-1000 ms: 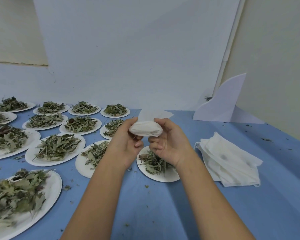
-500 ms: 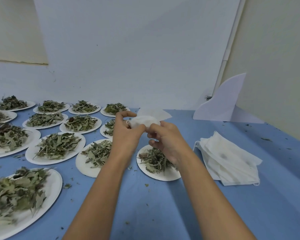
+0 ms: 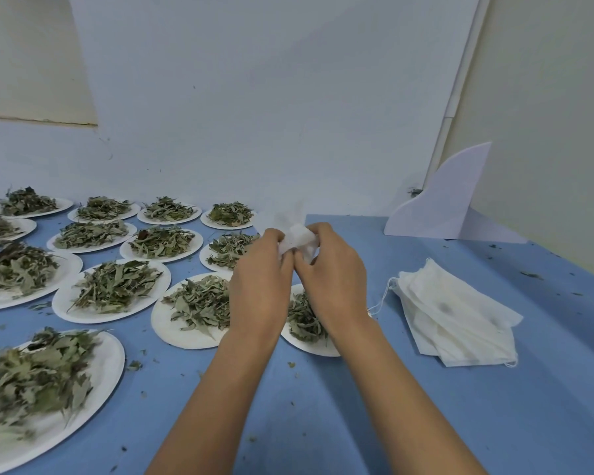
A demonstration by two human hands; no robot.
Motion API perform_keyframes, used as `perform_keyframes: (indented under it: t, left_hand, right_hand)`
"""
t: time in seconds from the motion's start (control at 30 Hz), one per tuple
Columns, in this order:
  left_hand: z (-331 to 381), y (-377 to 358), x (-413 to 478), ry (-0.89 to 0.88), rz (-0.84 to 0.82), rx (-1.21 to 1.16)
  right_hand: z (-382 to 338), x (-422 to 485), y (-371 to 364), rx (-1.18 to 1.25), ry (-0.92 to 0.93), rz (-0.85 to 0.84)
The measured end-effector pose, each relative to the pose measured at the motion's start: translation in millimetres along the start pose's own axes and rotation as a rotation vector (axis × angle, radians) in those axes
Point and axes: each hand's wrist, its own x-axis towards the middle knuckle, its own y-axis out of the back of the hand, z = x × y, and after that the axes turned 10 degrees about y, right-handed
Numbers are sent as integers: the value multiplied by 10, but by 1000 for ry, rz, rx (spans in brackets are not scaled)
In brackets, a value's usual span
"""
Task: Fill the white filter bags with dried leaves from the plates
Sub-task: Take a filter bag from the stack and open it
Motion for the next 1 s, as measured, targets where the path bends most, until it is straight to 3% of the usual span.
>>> perform_keyframes:
  t: [0.1, 0.23, 0.4, 0.67, 0.8, 0.93, 1.0]
  left_hand:
    - [-17, 26, 3, -24, 48, 15]
    - [-60, 75, 62, -8, 56, 71]
    - [56, 24, -36, -33, 91, 171]
    - [-14, 106, 15, -35, 94, 233]
    - [-54, 127, 9, -6, 91, 285]
    - [-47, 132, 20, 17, 136, 193]
    - [-36, 105, 24, 14, 141, 135]
  right_hand:
    - [30, 3, 8, -72, -11, 12]
    - [63, 30, 8, 30, -188, 49]
    - [8, -5, -63, -2, -105, 54]
    - [38, 22, 4, -7, -165, -8]
    - [48, -33, -90, -113, -28, -16]
    - [103, -23, -109, -107, 21, -18]
    - [52, -41, -109, -21, 179, 19]
